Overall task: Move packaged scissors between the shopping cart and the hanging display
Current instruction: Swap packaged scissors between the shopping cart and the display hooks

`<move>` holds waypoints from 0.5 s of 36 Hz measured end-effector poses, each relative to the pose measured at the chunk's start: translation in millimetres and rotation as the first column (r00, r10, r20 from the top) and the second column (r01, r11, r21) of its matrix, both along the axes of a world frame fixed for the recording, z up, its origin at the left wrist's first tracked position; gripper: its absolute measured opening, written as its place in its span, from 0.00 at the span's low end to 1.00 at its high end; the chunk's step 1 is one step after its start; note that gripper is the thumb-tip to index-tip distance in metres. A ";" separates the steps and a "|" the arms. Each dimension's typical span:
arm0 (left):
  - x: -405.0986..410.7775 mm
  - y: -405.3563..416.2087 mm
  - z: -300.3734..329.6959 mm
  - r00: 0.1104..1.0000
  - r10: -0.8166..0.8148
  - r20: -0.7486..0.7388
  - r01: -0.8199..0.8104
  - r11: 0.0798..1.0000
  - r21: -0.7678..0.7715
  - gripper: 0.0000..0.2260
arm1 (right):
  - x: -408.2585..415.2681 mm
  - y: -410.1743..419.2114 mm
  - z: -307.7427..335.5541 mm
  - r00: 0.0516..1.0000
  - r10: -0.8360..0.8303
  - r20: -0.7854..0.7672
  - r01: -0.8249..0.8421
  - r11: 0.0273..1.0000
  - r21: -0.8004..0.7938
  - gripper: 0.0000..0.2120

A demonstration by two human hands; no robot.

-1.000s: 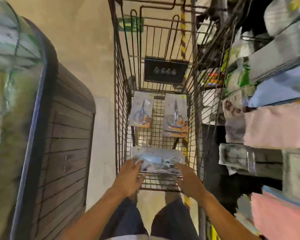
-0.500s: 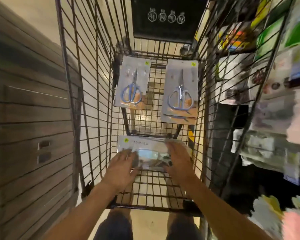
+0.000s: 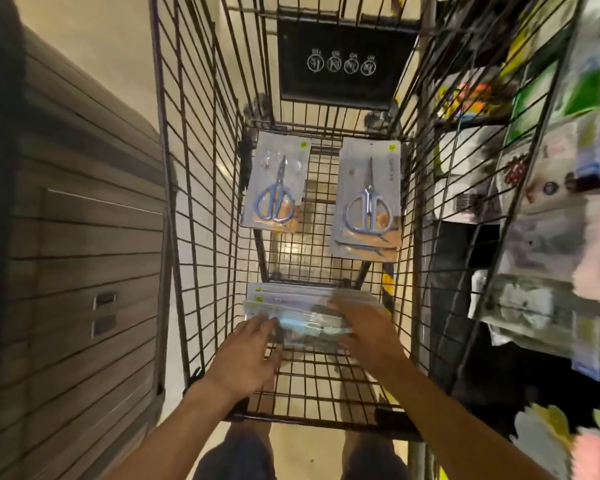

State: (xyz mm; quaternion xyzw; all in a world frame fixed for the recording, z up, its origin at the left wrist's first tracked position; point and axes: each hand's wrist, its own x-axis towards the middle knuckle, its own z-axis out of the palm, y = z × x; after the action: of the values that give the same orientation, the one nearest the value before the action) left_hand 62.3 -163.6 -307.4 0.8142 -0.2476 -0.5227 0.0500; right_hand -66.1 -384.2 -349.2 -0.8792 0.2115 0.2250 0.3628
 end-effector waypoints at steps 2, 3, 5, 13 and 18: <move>2.4 -1.4 2.2 1.000 0.022 -0.001 -0.022 1.000 0.003 0.28 | -0.9 -1.2 7.0 1.000 0.008 -0.025 -0.008 1.000 0.011 0.21; 3.0 -2.5 3.4 0.999 0.033 -0.004 -0.033 0.999 -0.001 0.27 | -2.3 -1.6 9.4 0.999 0.014 -0.035 -0.013 1.000 0.020 0.19; 4.7 -5.4 6.9 0.998 0.065 -0.015 -0.066 0.998 -0.016 0.26 | -4.5 -3.6 12.9 0.999 0.022 -0.039 -0.020 0.999 0.042 0.19; 8.7 -11.7 20.3 0.955 0.292 -0.043 -0.295 0.939 -0.174 0.25 | 10.1 -8.7 53.0 0.932 -0.362 0.000 0.350 0.900 0.259 0.23; 15.5 -26.7 37.8 0.834 0.513 -0.204 -0.552 0.793 -0.260 0.20 | 24.9 -4.5 72.4 0.729 -0.677 -0.103 0.614 0.579 0.537 0.23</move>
State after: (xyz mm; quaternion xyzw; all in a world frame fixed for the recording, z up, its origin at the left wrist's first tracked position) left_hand 77.8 -190.3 -269.7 0.7991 -0.0830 -0.4911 0.3367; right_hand -41.2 -388.7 -276.8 -0.6138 0.4240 0.0767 0.6615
